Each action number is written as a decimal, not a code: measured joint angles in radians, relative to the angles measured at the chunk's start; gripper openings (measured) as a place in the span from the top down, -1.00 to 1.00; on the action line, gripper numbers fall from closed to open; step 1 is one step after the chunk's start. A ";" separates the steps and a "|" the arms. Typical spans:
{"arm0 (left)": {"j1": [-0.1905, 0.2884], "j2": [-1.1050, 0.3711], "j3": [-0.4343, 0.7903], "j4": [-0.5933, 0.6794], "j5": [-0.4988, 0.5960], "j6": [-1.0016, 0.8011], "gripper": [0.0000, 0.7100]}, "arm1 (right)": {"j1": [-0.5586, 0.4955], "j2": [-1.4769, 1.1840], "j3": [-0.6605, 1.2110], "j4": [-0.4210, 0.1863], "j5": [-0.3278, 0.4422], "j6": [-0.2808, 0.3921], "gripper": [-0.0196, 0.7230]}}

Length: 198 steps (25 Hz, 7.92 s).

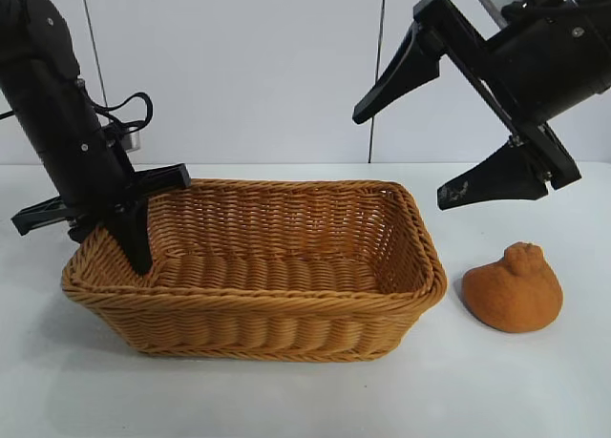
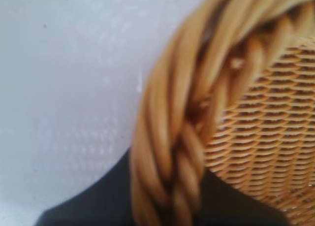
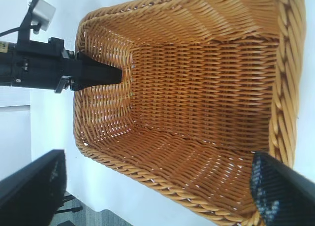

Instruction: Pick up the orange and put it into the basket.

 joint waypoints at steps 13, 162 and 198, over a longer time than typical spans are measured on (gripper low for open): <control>0.024 -0.116 -0.171 0.137 0.170 -0.005 -0.70 | 0.000 0.000 0.000 0.000 0.001 0.000 -0.92; 0.212 -2.178 0.970 0.364 0.107 -0.005 -0.66 | 0.246 0.217 -0.551 -0.686 0.149 0.428 0.85; 0.212 -2.178 0.970 0.362 0.106 -0.005 -0.66 | 0.388 0.494 -0.853 -0.852 0.407 0.546 -0.81</control>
